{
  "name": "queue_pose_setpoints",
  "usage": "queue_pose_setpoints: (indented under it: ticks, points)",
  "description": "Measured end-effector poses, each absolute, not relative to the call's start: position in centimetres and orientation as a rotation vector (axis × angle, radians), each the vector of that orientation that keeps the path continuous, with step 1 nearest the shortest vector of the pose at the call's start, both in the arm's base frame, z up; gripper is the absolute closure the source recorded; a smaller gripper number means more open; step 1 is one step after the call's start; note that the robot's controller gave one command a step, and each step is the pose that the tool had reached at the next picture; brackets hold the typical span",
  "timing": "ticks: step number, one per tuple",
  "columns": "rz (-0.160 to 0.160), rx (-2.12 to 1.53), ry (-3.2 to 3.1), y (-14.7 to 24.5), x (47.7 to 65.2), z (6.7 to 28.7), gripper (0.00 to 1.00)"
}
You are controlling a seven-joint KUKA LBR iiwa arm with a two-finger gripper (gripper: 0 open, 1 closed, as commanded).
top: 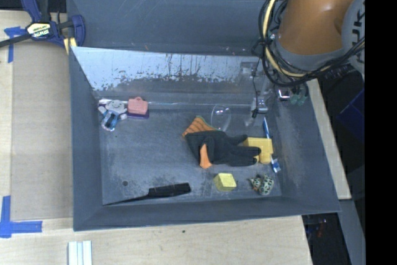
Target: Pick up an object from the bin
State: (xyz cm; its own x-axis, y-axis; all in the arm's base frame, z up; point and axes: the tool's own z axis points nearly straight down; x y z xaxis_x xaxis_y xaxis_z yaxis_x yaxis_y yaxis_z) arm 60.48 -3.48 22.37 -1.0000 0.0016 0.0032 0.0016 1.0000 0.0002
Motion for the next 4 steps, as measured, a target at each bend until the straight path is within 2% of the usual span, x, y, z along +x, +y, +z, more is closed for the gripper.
queue_pose_setpoints:
  ticks: [1,2,3,4]
  points:
    - [0.001,-0.001,-3.146,-3.5,60.6,22.8,0.00]
    - [0.000,-0.110,-3.148,-4.8,59.4,14.1,0.00]
    - [0.000,-0.130,-3.147,-4.6,58.6,11.8,0.00]
    - [-0.001,-0.348,-3.125,-3.7,56.6,11.7,0.00]
